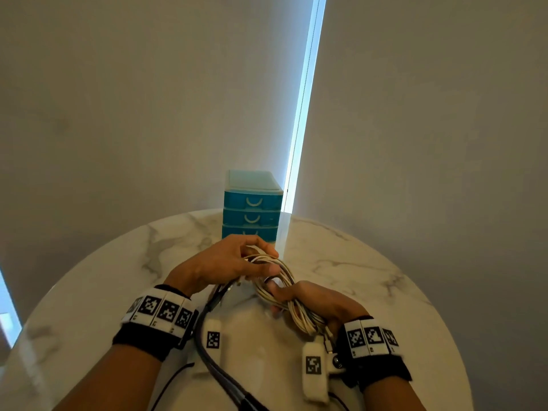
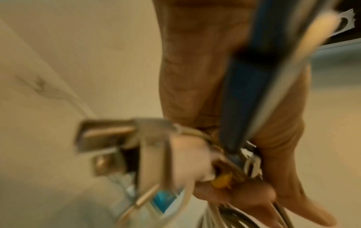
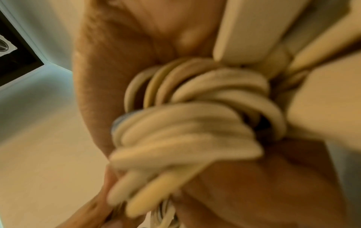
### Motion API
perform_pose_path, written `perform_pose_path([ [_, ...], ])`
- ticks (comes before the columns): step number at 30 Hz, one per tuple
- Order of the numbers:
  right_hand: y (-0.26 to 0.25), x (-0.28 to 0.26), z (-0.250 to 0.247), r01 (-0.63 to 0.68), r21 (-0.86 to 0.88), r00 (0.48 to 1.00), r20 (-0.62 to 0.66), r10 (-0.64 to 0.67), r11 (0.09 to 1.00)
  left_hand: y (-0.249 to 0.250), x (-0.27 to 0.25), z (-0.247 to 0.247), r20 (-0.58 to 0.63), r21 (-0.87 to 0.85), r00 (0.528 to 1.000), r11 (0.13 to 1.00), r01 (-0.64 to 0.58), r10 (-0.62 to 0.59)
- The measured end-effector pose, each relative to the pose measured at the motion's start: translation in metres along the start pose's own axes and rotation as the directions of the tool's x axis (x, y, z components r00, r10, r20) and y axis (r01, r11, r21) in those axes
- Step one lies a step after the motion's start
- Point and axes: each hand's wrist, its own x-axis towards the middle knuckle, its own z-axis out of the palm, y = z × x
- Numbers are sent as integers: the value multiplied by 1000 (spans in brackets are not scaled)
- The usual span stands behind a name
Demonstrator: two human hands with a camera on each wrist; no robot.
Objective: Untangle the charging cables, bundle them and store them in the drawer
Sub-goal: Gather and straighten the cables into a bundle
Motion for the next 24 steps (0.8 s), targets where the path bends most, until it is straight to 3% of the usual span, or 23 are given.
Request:
perform_pose_path([
  [5,2,1,-4,57,-180,998,24,-53,982,3,-2,1,-119,-47,991,997,-61,55],
  [11,3,16,0,74,-108,989,-118,-87,991,-5,10,14,-336,24,937,996,-90,93],
  [16,5,24,9,101,4,962,-256,-97,995,-9,16,25,-284,150,952,986,-75,116],
  [19,10,32,13,129,73,946,-309,-101,989,-3,14,27,-198,48,978,997,-52,61],
  [24,12,38,17,220,143,890,-434,-138,965,12,14,39,-214,-145,975,989,31,-62],
])
